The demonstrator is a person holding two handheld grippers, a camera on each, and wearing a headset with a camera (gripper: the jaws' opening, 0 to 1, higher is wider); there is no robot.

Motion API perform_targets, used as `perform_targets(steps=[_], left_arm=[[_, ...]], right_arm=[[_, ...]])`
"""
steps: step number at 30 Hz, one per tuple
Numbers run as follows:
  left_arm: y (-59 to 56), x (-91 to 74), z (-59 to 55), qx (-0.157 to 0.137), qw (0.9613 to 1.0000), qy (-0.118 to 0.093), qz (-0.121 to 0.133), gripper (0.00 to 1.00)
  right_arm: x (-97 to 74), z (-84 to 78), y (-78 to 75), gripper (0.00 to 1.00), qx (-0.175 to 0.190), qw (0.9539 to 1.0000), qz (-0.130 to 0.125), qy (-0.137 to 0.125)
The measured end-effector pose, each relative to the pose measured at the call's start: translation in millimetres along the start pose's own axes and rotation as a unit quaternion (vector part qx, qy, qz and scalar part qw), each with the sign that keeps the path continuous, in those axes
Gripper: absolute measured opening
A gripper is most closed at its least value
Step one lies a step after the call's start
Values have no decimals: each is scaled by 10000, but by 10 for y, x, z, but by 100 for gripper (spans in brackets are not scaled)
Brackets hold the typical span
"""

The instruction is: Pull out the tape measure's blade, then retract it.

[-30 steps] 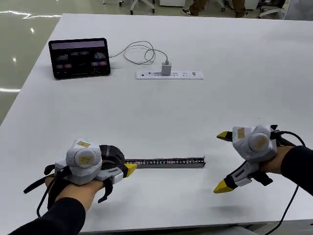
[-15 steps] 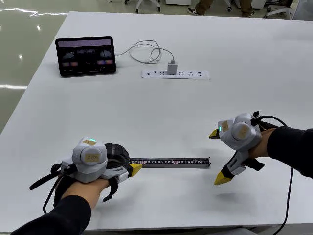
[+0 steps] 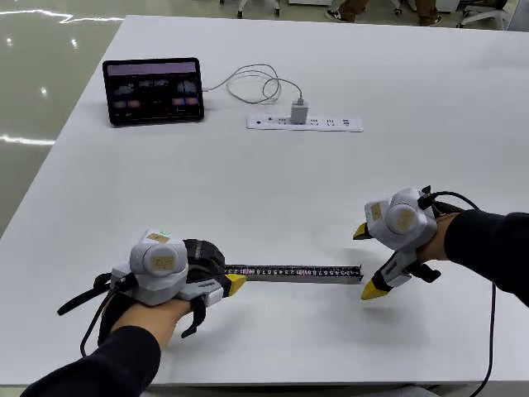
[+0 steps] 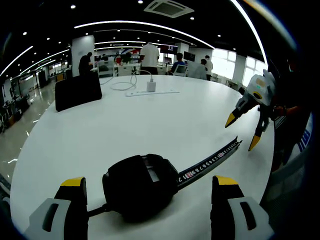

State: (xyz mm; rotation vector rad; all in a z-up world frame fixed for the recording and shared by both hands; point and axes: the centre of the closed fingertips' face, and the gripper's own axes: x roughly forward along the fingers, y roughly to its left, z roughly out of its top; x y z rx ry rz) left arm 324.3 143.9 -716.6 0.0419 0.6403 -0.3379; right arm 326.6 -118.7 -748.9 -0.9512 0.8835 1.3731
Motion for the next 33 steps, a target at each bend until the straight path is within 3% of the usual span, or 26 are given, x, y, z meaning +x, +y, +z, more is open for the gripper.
perform_targets(steps=[5,14,33], left_arm=[[13,-6,17,38,10000,-43,39,100],[25,-6,6,7,10000,-42,55,100],[8,12,1,-129,9999,-86,4,100]], right_arm=[[43,-67,16,42,26,10000,20,73],[63,-37,58,24,81,9999,100,-35],[99,-45,28,12,298,9994,131,-65]])
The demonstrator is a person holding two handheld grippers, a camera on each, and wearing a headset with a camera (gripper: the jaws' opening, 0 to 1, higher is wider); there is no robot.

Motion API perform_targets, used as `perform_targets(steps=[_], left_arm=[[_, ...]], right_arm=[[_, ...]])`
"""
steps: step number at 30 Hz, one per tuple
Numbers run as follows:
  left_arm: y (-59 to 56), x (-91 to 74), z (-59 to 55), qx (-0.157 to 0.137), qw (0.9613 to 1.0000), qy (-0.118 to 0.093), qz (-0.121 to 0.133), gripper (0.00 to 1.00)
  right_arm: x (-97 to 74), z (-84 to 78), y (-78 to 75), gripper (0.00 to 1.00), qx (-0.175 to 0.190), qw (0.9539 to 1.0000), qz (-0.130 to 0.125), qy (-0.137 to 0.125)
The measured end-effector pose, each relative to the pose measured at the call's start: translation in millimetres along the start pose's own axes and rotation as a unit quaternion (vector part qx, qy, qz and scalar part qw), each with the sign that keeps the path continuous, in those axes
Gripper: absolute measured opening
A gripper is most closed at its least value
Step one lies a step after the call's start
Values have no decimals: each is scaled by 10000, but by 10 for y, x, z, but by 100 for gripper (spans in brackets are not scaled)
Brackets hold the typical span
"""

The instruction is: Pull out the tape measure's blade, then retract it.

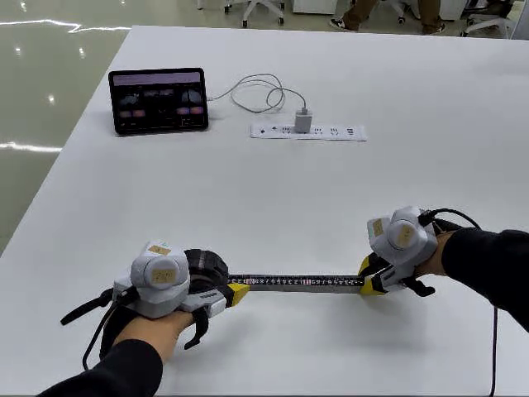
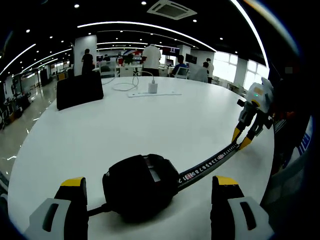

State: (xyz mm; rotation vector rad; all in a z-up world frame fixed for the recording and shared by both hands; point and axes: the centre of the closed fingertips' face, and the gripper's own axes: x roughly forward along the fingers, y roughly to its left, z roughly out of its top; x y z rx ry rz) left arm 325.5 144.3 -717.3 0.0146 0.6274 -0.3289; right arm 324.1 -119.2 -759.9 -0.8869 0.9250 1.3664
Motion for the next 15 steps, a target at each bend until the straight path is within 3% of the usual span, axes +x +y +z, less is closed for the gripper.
perform_targets(steps=[4,11,15], left_arm=[[-33,13,6,-115,9999,-21,-78,100],[82,35,-24,-278,9995,-4,122,99],[155,49,-23,-510,9984,-41,246,95]], right_arm=[[3,4,7,12,2,10000,-24,66],[2,9,25,11,-145,9995,-52,285],[5,16,-1,11,126,9990,-34,431]])
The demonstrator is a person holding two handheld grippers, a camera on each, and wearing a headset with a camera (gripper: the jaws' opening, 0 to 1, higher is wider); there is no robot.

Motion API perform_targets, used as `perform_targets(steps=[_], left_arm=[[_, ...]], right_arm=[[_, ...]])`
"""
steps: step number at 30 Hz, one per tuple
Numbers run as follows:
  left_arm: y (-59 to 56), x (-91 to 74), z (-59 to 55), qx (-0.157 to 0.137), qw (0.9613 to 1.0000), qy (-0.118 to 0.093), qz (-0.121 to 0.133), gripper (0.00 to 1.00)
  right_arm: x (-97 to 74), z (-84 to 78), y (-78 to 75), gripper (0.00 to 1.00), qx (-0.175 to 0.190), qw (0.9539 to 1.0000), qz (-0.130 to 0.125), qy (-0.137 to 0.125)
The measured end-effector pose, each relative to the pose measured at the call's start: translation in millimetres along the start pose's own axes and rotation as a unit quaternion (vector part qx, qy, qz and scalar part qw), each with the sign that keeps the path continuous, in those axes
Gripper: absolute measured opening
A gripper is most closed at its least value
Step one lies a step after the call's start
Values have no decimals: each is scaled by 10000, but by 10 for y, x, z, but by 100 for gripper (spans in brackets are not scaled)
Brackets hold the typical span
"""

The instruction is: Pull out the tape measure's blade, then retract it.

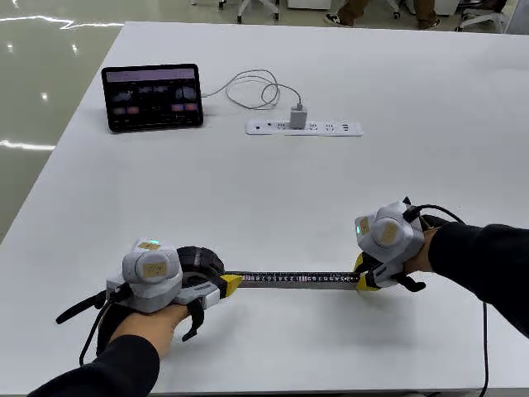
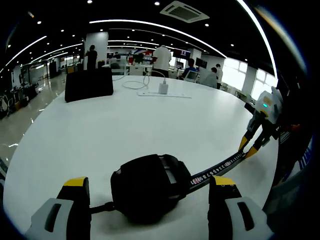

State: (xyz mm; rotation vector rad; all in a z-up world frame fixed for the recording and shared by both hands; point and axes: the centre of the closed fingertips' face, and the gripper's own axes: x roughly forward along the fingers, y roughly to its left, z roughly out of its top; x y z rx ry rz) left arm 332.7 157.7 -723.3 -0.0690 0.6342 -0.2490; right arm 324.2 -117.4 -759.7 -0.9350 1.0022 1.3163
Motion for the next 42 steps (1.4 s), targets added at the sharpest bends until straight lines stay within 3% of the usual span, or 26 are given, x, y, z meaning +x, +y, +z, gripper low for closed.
perform_targets(steps=[3,10,13,15,21,28,35,42], left_arm=[[10,16,44,-187,9997,-160,42,90],[9,44,5,-213,9997,-103,95,85],[12,55,5,-321,9994,-137,92,77],[24,57,-26,-418,9990,-25,137,71],[-30,70,-14,-525,9986,-1,81,64],[-15,75,-25,-415,9991,-16,125,63],[-18,86,-37,-235,9994,144,218,61],[-7,82,-42,-201,9994,170,239,61]], right_arm=[[5,-7,-15,11,129,9999,-35,84],[11,-17,-12,11,157,9997,-42,171],[14,-21,-12,11,138,9997,-46,178],[11,-24,-7,11,96,9998,-57,155],[19,-22,5,11,-66,9999,-59,63],[20,-26,11,11,-57,9999,-79,-46],[22,-20,12,11,-25,9999,-95,-111],[28,-15,14,11,-9,9999,-96,-132]])
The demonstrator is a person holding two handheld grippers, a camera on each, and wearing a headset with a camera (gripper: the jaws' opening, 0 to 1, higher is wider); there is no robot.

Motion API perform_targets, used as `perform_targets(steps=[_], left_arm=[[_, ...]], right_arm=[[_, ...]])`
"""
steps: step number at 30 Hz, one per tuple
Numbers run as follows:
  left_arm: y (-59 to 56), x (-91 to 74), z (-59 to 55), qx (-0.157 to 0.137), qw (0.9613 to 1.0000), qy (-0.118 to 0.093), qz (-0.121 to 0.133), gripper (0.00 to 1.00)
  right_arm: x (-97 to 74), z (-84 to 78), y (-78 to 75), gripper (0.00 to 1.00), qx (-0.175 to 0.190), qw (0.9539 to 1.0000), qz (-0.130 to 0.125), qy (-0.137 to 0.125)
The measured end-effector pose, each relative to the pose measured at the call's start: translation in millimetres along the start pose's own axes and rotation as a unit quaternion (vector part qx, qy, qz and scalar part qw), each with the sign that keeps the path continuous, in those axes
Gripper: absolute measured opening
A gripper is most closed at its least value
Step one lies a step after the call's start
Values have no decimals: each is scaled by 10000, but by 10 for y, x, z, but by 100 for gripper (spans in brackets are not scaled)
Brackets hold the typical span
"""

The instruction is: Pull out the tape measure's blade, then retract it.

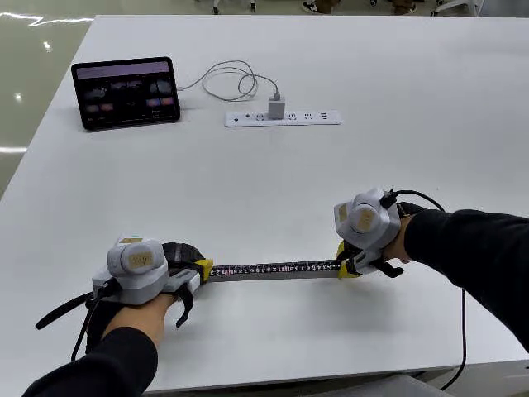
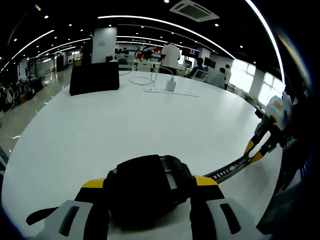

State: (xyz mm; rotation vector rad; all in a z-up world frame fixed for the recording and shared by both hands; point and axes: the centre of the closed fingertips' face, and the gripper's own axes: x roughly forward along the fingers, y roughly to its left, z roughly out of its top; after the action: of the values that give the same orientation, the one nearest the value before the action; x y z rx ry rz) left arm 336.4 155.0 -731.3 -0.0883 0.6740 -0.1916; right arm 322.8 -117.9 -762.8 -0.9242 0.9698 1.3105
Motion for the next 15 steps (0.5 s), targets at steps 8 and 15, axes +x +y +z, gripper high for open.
perform_targets(steps=[8,15], left_arm=[[1,-1,-6,-41,10000,10,-32,61],[-1,-7,-2,-50,10000,5,-42,61]], right_arm=[[-2,17,5,11,105,9999,-29,-133],[10,42,7,11,128,9999,-10,-114]])
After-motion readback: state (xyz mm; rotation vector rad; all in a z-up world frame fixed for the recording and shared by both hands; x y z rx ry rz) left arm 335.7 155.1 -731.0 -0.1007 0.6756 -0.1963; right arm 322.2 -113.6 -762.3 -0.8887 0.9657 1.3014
